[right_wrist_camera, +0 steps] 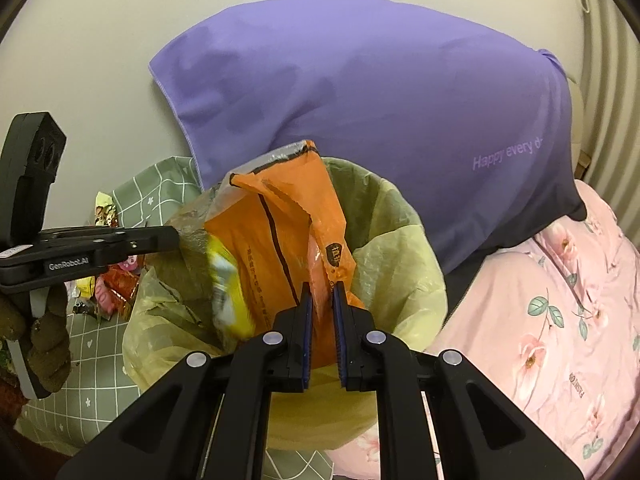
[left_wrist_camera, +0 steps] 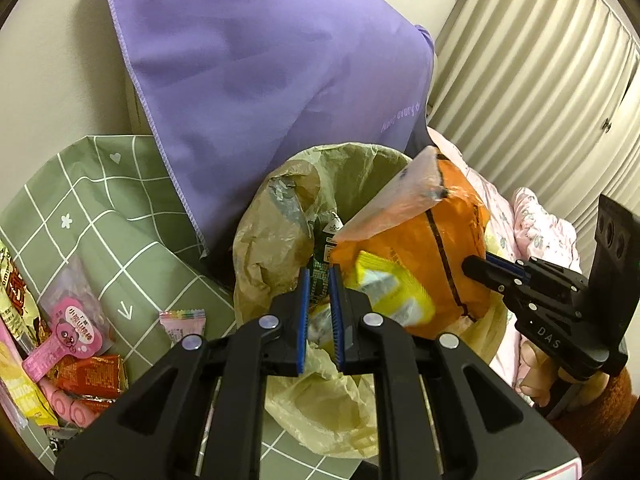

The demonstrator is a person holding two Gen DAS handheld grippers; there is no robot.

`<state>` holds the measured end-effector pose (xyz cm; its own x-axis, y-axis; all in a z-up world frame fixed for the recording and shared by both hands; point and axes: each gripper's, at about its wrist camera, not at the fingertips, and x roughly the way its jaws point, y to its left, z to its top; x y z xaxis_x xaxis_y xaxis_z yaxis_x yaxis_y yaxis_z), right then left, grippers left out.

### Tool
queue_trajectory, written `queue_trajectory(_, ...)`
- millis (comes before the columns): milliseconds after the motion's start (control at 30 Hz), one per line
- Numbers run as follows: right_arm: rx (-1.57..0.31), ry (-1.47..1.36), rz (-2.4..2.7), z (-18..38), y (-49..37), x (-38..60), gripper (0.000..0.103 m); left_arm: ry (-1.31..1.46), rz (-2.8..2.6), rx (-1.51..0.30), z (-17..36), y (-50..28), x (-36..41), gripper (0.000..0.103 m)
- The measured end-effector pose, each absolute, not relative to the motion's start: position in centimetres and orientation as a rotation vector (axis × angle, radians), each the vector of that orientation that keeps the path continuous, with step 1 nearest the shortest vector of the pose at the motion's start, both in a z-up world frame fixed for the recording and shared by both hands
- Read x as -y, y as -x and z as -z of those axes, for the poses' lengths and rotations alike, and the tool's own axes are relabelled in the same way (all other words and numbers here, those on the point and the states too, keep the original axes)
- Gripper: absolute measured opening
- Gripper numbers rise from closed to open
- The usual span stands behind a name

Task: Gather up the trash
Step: 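Open both tools to drop the orange bag and yellow wrapper in, then grasp the colorful cartoon wrapper with the left tool while the right tool grasps the pink stick wrapper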

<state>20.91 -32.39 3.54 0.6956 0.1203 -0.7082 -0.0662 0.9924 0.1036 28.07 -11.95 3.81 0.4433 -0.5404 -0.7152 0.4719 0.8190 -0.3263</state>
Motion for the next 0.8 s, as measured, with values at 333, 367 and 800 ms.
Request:
queue_trajectory(333, -0.792, -0.041, -0.070, -3.9, -19.5, 31.8, 0.026, 0.144, 0.619, -0.877, -4.3, -26.6, 10.3, 0.032)
queue_trajectory(367, -0.791, -0.041, -0.071, -3.9, -19.5, 31.8, 0.026, 0.145, 0.619, -0.870, -4.4, -26.4, 10.2, 0.034)
queue_trajectory(800, -0.686, -0.048, -0.141, -6.2, -19.3, 27.6, 0.037, 0.101, 0.428, -0.729, -5.3, -23.4, 2.4, 0.059)
